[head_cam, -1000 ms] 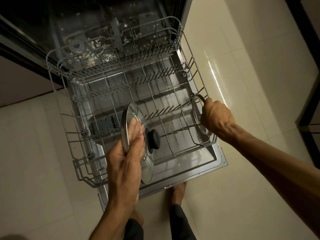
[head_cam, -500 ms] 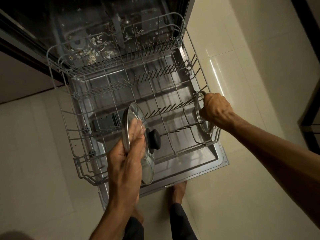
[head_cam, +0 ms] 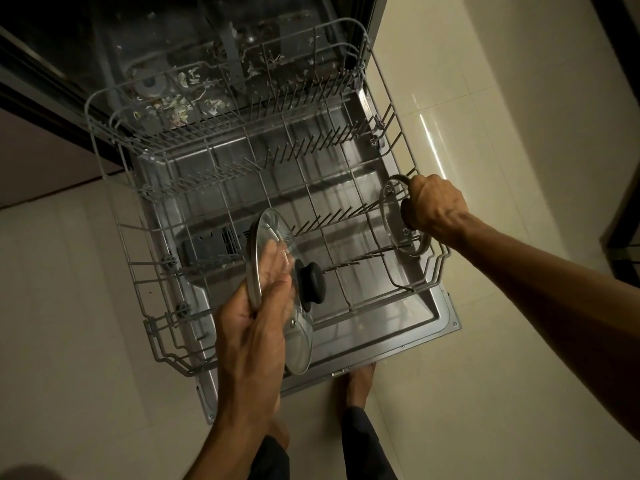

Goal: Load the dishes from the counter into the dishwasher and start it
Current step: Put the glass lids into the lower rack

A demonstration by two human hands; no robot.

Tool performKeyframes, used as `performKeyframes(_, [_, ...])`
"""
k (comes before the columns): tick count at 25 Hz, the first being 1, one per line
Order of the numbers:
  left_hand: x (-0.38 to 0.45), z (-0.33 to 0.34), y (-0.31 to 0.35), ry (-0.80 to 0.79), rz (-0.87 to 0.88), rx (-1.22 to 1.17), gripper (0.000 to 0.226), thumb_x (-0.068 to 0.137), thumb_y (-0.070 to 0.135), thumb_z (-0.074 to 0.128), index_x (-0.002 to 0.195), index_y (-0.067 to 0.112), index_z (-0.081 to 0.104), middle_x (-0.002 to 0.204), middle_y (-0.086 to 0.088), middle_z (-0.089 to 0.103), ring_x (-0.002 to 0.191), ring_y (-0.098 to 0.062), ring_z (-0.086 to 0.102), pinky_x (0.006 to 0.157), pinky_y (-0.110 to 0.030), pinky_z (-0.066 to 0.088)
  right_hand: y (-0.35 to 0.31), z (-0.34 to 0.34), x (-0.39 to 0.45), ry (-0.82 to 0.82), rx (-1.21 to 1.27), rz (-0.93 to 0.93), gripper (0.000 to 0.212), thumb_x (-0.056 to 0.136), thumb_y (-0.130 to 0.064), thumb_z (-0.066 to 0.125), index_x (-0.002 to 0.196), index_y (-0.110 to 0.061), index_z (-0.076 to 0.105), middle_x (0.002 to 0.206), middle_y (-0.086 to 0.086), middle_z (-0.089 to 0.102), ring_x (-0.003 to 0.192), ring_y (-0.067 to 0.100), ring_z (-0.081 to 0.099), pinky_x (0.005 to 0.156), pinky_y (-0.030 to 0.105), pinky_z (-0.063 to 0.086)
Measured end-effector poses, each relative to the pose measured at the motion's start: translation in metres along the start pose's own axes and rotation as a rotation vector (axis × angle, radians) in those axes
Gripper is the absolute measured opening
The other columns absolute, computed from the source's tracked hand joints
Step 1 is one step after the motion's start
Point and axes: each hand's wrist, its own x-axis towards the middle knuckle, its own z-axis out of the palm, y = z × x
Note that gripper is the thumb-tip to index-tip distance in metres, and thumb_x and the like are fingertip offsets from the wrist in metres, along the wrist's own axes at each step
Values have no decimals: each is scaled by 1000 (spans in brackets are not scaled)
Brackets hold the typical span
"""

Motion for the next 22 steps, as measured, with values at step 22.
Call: performKeyframes(22, [-62, 78, -34, -391, 170, 567, 55, 87, 54, 46, 140, 59, 33, 119, 48, 49, 106, 15, 57, 89, -16, 51, -31, -48, -205, -243, 1065, 189, 71, 74, -85, 44, 79, -18, 66, 68, -10, 69, 61, 4, 66, 53, 17, 51])
